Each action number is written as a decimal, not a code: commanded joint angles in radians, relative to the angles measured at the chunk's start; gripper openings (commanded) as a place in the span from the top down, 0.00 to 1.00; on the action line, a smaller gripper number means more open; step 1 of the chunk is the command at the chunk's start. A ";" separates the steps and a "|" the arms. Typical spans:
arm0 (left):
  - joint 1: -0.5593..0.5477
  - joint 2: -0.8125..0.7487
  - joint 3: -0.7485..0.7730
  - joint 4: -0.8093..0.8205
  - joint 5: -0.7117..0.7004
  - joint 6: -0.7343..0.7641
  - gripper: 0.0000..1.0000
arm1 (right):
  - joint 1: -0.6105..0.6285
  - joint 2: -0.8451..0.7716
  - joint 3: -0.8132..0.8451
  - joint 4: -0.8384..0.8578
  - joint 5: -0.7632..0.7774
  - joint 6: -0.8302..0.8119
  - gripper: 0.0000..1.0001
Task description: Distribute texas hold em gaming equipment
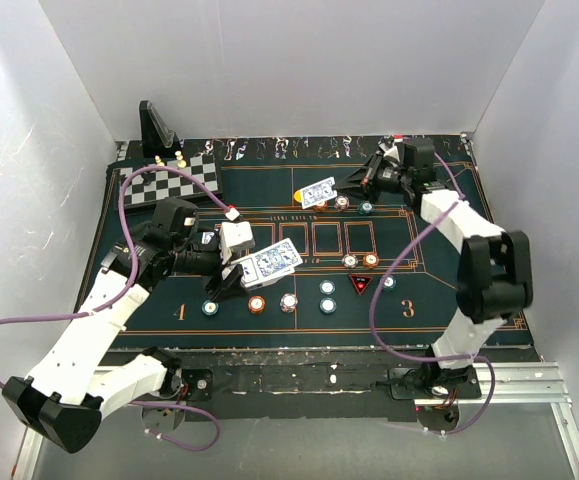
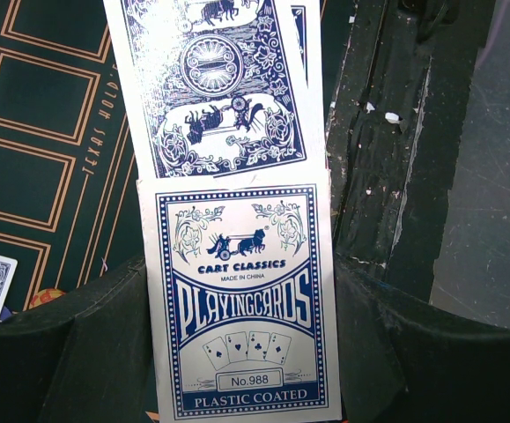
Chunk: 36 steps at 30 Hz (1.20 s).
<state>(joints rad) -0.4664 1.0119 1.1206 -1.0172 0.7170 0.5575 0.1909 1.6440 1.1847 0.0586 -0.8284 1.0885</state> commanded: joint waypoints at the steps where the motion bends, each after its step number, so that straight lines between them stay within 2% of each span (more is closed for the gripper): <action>1: 0.005 -0.007 0.013 0.014 0.030 -0.001 0.91 | 0.002 0.198 0.177 0.067 0.098 -0.056 0.99; 7: 0.005 -0.006 0.022 0.008 0.022 0.005 0.92 | 0.034 0.463 0.436 -0.032 0.170 -0.087 0.99; 14: 0.005 -0.019 0.010 0.002 0.027 0.012 0.92 | 0.123 0.600 0.538 -0.032 0.264 -0.061 0.99; 17: 0.005 -0.019 0.011 0.003 0.030 0.002 0.92 | 0.153 0.661 0.633 -0.109 0.307 -0.075 0.99; 21: 0.005 -0.025 0.013 0.002 0.027 -0.001 0.92 | 0.171 0.717 0.749 -0.245 0.368 -0.130 0.99; 31: 0.005 -0.052 -0.002 0.000 0.024 -0.004 0.92 | 0.179 0.692 0.768 -0.402 0.499 -0.200 0.99; 32: 0.005 -0.052 0.001 0.000 0.024 -0.004 0.92 | 0.179 0.694 0.777 -0.407 0.491 -0.203 0.86; 33: 0.005 -0.052 0.004 -0.003 0.024 -0.004 0.92 | 0.179 0.698 0.794 -0.423 0.486 -0.210 0.79; 36: 0.005 -0.052 0.005 -0.009 0.021 -0.004 0.92 | 0.182 0.677 0.825 -0.441 0.486 -0.225 0.61</action>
<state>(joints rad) -0.4664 0.9833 1.1206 -1.0241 0.7177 0.5571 0.3721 2.3711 1.9293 -0.3473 -0.3611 0.9062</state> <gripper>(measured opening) 0.650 0.296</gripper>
